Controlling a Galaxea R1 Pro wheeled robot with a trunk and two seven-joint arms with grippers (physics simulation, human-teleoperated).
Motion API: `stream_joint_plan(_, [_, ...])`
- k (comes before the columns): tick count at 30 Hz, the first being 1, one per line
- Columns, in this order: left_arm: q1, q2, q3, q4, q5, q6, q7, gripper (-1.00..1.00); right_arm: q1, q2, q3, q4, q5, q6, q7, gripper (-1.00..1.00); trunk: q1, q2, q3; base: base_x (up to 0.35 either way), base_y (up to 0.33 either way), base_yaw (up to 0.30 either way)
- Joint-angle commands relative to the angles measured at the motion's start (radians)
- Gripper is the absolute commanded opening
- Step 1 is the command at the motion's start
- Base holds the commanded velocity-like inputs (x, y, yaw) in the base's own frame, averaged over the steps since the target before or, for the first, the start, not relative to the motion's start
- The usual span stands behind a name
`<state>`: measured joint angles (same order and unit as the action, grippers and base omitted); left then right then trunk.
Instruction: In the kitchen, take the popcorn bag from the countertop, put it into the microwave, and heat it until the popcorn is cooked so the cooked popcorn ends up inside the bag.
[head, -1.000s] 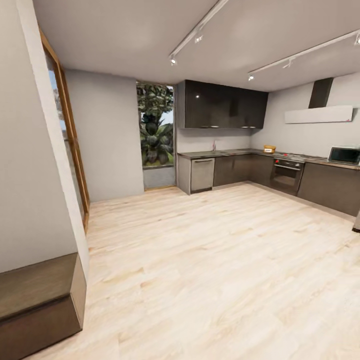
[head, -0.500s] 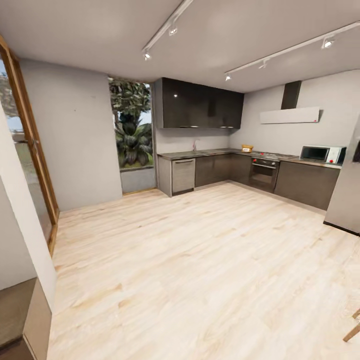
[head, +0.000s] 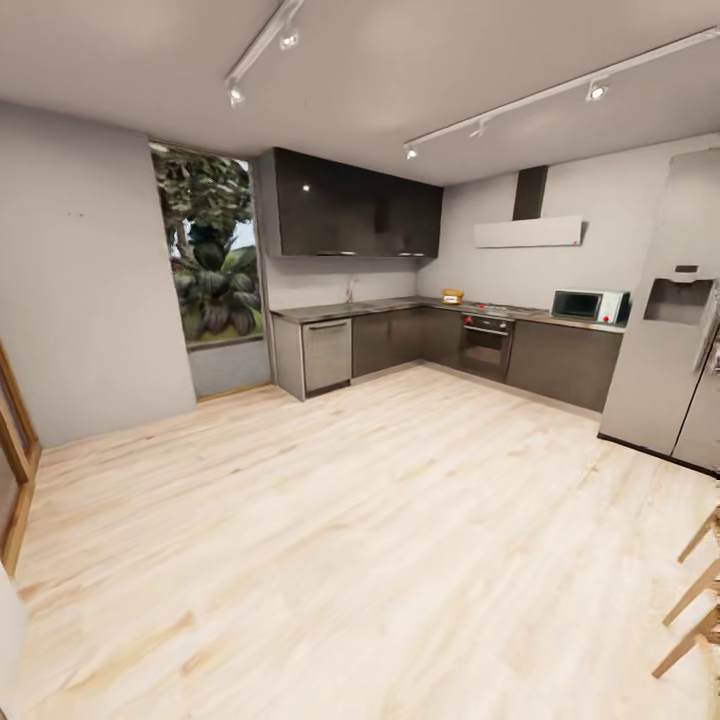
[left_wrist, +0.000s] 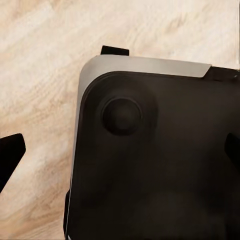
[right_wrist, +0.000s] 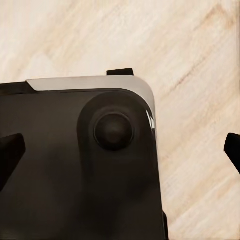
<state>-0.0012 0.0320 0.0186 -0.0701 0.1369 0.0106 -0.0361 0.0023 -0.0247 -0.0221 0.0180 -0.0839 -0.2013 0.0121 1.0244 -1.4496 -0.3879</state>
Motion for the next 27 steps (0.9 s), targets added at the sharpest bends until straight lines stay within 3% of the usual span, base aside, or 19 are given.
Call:
stream_joint_plan(1, [0.0,0.0,0.001,0.0,0.009,0.001,-0.004,1.0,-0.001,0.0,-0.001,0.002,-0.008,-0.006,0.002,1.0,0.001,0.0,-0.001,0.332,0.0,-0.195])
stream_joint_plan(27, [0.0,-0.004,0.001,0.003,0.009,0.001,-0.004,1.0,-0.001,-0.001,-0.001,0.002,-0.005,-0.006,0.002,1.0,0.001,0.0,-0.001,0.332,0.0,-0.011])
